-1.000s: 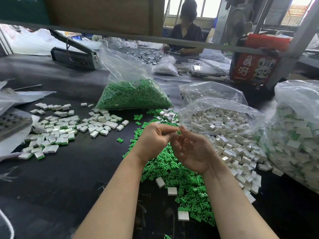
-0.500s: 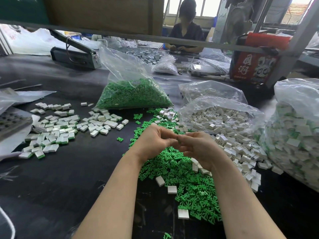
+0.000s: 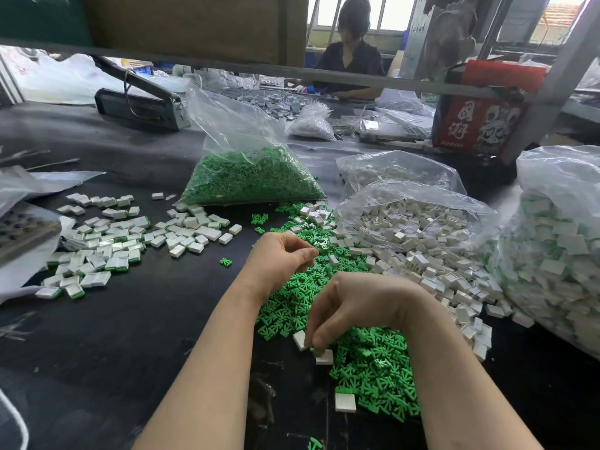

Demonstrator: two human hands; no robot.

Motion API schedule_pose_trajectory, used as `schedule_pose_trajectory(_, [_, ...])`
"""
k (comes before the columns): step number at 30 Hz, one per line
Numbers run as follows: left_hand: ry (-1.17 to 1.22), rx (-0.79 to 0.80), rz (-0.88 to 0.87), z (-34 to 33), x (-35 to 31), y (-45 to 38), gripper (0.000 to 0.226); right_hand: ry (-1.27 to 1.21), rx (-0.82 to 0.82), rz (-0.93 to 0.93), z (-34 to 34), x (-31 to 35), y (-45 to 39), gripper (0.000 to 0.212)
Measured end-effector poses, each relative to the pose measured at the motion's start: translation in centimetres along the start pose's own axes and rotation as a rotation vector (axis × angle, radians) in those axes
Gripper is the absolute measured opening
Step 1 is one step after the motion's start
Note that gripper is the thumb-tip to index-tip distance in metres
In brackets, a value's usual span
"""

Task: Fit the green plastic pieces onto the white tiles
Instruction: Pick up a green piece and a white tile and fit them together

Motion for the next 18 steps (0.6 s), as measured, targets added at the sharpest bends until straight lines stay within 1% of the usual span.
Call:
schedule_pose_trajectory(2, [-0.013, -0.003, 0.002, 0.1, 0.0, 0.0, 0.010, 0.062, 0.035, -0.007, -0.2, 0.2, 0.0, 0.012])
schedule_pose_trajectory(4, [-0.024, -0.002, 0.004, 0.1, 0.0, 0.0, 0.010, 0.070, 0.017, 0.002, -0.2, 0.4, 0.0, 0.012])
schedule_pose_trajectory(8, [-0.034, -0.001, 0.003, 0.2, 0.0, 0.1, 0.010, -0.026, -0.130, 0.032, 0.9, 0.0, 0.1, 0.010])
schedule_pose_trajectory(9, [-0.039, 0.000, 0.002, 0.2, 0.0, 0.1, 0.010, -0.035, -0.127, 0.033, 1.0, 0.0, 0.2, 0.010])
schedule_pose_trajectory(12, [-0.055, 0.009, 0.005, 0.1, 0.1, 0.1, 0.009, 0.035, 0.060, -0.001, -0.2, 0.6, 0.2, 0.014])
schedule_pose_trajectory(13, [-0.058, 0.009, 0.007, 0.1, 0.1, 0.1, 0.009, 0.075, 0.086, -0.013, -0.5, 0.8, 0.1, 0.014])
schedule_pose_trajectory(14, [-0.058, 0.008, 0.009, 0.1, 0.1, 0.1, 0.009, 0.096, 0.069, -0.026, -0.6, 0.9, -0.1, 0.013])
schedule_pose_trajectory(15, [-0.052, 0.006, 0.010, 0.1, 0.1, 0.1, 0.009, 0.098, 0.011, -0.040, -0.4, 0.8, -0.2, 0.012])
schedule_pose_trajectory(18, [-0.034, -0.002, 0.007, 0.2, -0.1, 0.1, 0.010, 0.060, -0.263, -0.096, 0.9, 0.1, -0.6, 0.009])
Point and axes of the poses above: each hand's wrist, its own y-axis away from the middle knuckle, its own z-axis out of the back of the hand, x = y × z, the point moved 4 cm from there along -y, towards the middle knuckle, and after that the axes turned 13 degrees about -z, right-handed, at the moved point
